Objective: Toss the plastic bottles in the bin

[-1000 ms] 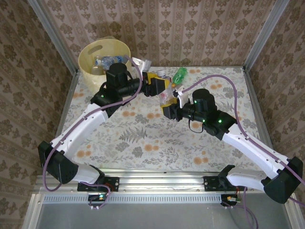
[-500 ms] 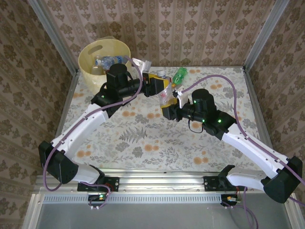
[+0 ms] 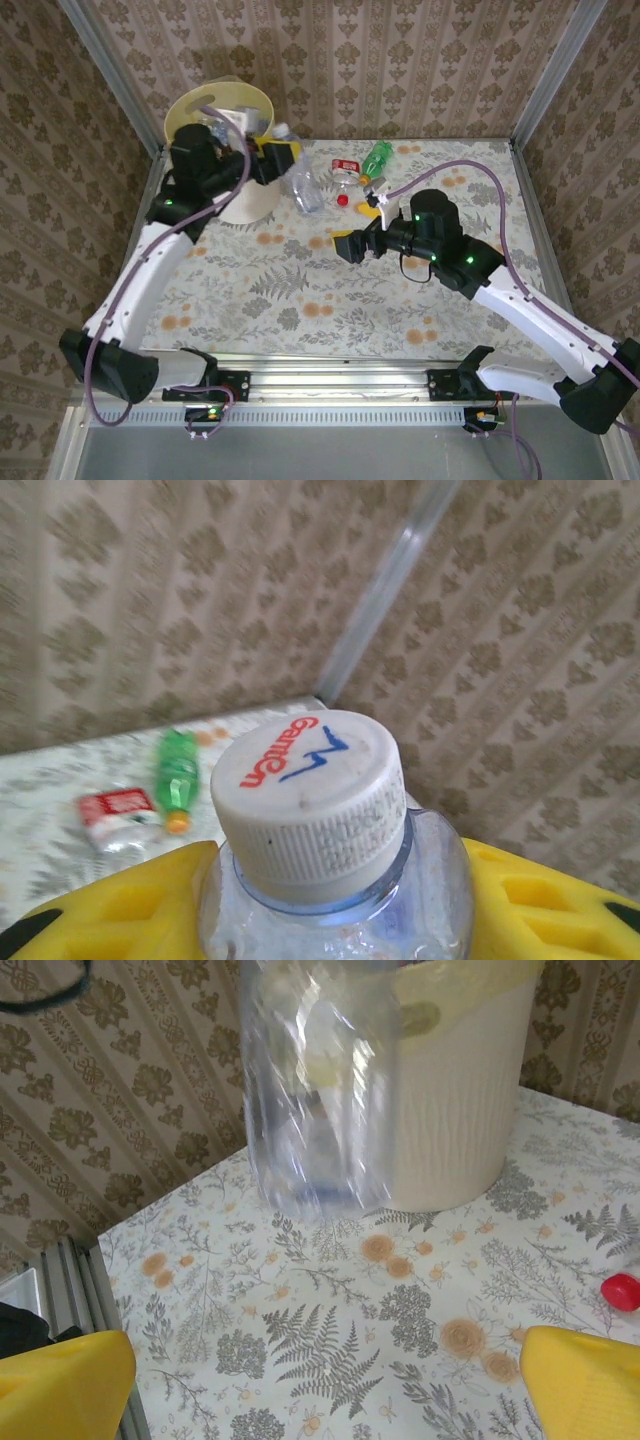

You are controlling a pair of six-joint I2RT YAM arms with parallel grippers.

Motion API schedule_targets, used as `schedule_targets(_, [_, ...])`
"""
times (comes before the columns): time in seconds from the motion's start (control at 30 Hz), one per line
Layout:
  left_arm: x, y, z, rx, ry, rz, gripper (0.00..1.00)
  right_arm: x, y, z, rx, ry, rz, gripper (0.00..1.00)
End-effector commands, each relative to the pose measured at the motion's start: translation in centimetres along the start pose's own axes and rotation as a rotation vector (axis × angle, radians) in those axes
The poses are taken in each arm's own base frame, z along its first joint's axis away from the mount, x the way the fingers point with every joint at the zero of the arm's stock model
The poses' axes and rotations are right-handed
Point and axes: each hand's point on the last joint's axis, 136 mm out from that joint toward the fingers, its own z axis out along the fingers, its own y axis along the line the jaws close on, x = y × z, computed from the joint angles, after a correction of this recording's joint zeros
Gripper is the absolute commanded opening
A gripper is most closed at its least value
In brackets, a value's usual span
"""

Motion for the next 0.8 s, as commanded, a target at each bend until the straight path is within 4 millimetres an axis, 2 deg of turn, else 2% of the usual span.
schedule_targets(0.0, [-4.9,-0.4,-5.0,-0.126,-0.102,0.173,0.39,1.0,-0.5,-0.6,0.04,0.029,-0.007,1.0])
schedule_targets(0.07, [-6.8,0.5,-7.4,-0.228,-0.149,0.248,0.38,1.4,-0.6,-0.7,0.046,0.036,-0.009,1.0])
schedule_targets(0.27, [-12.0,1.2,-14.0,-0.467,-0.33,0.458,0.38,2.3,-0.9,-1.0,0.063,0.054,-0.007,1.0])
schedule_targets(0.47, [-14.5,2.0,-18.9,-0.702,-0.482,0.635,0.37,2.4,-1.1,-1.2,0.072,0.058,-0.013,1.0])
schedule_targets(0.6, [-15.3,1.8,-21.0,-0.787,-0.556,0.717,0.37,2.4,-1.1,-1.3,0.075,0.059,-0.02,1.0])
schedule_targets(0.77, [-15.7,1.7,-21.8,-0.813,-0.593,0.743,0.37,2.6,-1.2,-1.2,0.078,0.065,-0.021,1.0])
